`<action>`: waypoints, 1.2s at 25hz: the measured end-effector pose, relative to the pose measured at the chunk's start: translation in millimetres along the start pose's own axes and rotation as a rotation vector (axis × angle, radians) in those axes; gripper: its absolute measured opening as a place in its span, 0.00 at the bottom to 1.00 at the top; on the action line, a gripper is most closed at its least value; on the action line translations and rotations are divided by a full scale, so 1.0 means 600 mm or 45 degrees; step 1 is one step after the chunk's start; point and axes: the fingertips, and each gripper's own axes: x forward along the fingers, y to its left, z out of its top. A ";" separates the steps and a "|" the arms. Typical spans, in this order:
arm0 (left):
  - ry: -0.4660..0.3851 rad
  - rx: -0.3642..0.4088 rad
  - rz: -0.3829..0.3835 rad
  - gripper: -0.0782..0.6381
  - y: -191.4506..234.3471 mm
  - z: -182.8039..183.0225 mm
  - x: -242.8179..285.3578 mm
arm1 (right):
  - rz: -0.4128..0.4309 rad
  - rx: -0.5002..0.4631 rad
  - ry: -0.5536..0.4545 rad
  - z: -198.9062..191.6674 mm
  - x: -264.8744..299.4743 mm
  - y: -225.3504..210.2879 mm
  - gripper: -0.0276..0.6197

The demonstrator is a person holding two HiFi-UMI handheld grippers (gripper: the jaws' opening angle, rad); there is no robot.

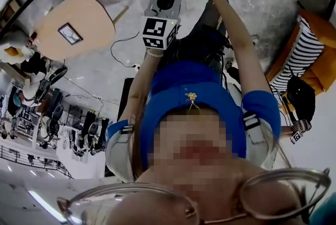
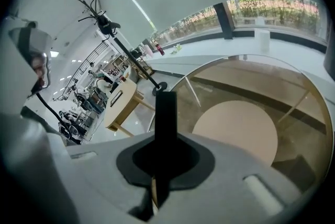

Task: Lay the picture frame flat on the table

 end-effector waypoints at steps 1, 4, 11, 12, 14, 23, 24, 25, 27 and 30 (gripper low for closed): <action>0.002 -0.010 -0.005 0.11 0.008 -0.008 -0.004 | 0.000 0.004 0.013 -0.005 0.012 0.003 0.05; 0.010 -0.027 -0.008 0.10 0.014 -0.022 0.008 | 0.008 0.026 0.018 -0.018 0.030 -0.008 0.05; 0.028 -0.057 -0.001 0.10 0.039 -0.031 0.076 | -0.009 0.060 -0.009 -0.015 0.051 -0.084 0.10; 0.031 -0.067 0.003 0.10 0.042 -0.038 0.081 | -0.021 0.074 -0.019 -0.019 0.053 -0.093 0.11; 0.039 -0.076 0.013 0.10 0.040 -0.045 0.098 | -0.041 0.105 -0.048 -0.026 0.045 -0.120 0.13; 0.068 -0.071 0.011 0.10 0.040 -0.069 0.116 | -0.070 0.168 -0.177 -0.058 0.042 -0.168 0.22; 0.071 -0.065 0.010 0.10 0.040 -0.070 0.116 | -0.073 0.174 -0.192 -0.059 0.041 -0.171 0.23; 0.074 -0.057 0.011 0.10 0.040 -0.071 0.115 | -0.074 0.180 -0.208 -0.060 0.040 -0.174 0.25; 0.088 -0.043 0.014 0.10 0.040 -0.076 0.115 | -0.076 0.193 -0.239 -0.066 0.038 -0.179 0.27; 0.109 -0.045 0.010 0.10 0.040 -0.087 0.121 | -0.120 0.207 -0.271 -0.077 0.034 -0.194 0.32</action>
